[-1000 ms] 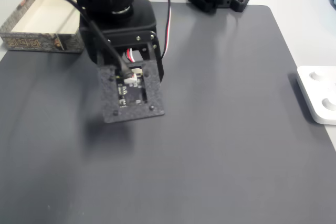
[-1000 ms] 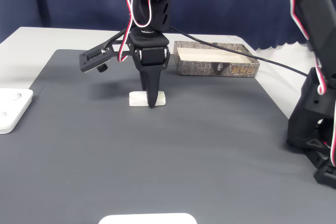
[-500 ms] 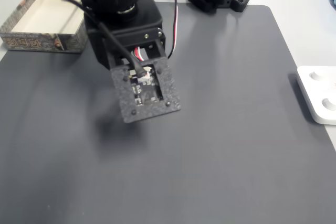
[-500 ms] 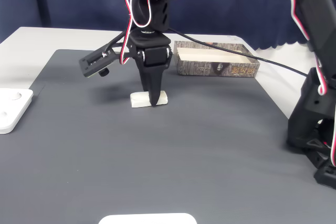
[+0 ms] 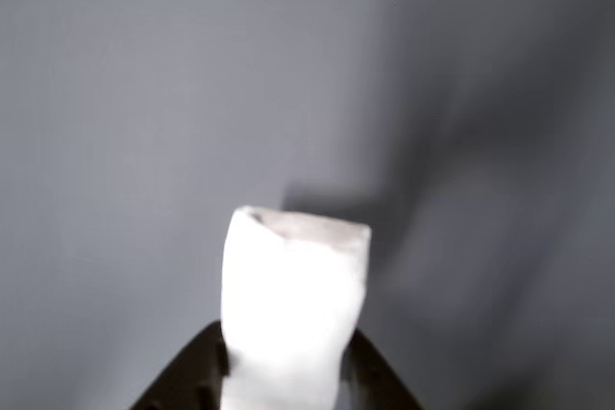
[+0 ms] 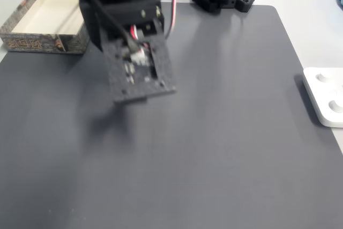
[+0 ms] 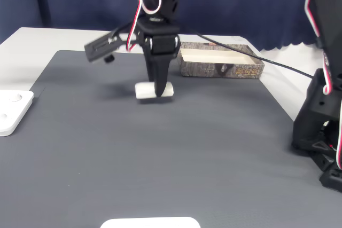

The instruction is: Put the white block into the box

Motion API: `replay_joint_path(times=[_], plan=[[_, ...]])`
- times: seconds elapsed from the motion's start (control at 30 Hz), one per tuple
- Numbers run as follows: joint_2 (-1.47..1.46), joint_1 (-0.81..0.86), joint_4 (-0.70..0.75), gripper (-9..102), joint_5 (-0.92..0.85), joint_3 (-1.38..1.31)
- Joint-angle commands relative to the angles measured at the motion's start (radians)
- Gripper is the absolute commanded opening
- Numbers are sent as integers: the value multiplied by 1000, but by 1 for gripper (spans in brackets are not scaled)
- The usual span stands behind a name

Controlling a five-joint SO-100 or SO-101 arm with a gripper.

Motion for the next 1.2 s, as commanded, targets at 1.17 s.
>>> replay_joint_path(times=[1.17], plan=[[267, 727, 81, -2, 273, -51]])
